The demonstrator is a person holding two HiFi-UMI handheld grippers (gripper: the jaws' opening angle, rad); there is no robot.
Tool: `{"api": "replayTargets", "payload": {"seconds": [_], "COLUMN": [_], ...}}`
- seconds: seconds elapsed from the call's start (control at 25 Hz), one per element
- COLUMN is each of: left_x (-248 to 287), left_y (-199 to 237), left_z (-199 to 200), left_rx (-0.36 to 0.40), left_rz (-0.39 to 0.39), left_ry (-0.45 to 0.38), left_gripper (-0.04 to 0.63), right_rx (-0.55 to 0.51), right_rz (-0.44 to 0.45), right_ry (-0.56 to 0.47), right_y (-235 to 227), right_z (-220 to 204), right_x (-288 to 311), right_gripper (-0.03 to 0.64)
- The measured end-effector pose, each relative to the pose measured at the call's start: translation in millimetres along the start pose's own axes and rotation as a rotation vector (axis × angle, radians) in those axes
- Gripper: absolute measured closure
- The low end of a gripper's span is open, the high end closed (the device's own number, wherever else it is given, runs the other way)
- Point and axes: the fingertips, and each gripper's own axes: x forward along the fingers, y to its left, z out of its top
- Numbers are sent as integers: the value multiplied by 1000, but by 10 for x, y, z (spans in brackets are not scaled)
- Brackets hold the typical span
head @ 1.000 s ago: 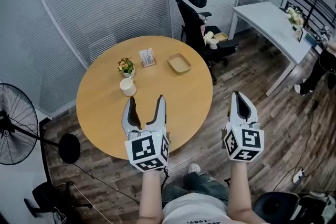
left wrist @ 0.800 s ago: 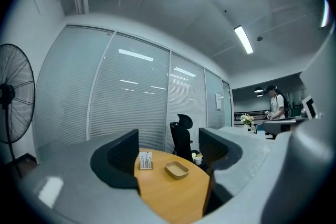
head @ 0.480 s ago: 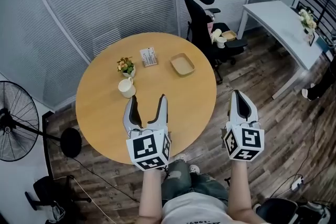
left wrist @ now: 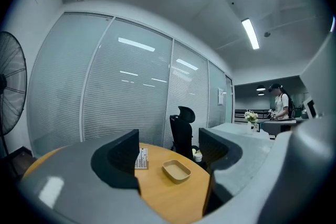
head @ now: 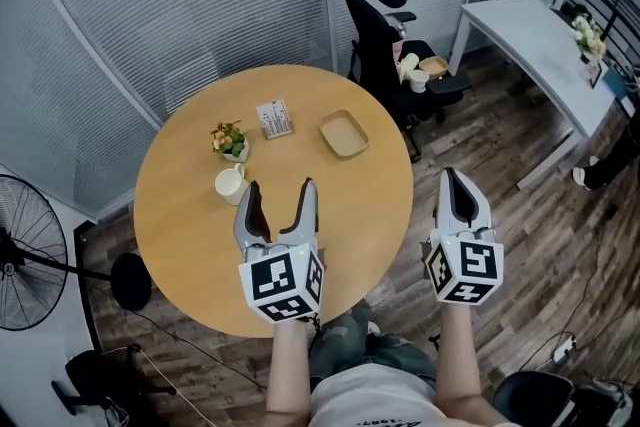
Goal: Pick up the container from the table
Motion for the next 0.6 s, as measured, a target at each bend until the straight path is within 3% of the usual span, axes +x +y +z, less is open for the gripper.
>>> {"api": "replayTargets", "payload": {"seconds": [0.6], "left_x": [979], "left_y": [294], "left_z": [-306], "left_rx": [-52], "left_rz": [-7], "left_ry": [81], "left_gripper": [249], "right_rx": [-32], "right_rz": [23], "right_ry": [73], "right_y": [195], "right_z": [-171], "right_x": [998], "right_gripper": [594]}}
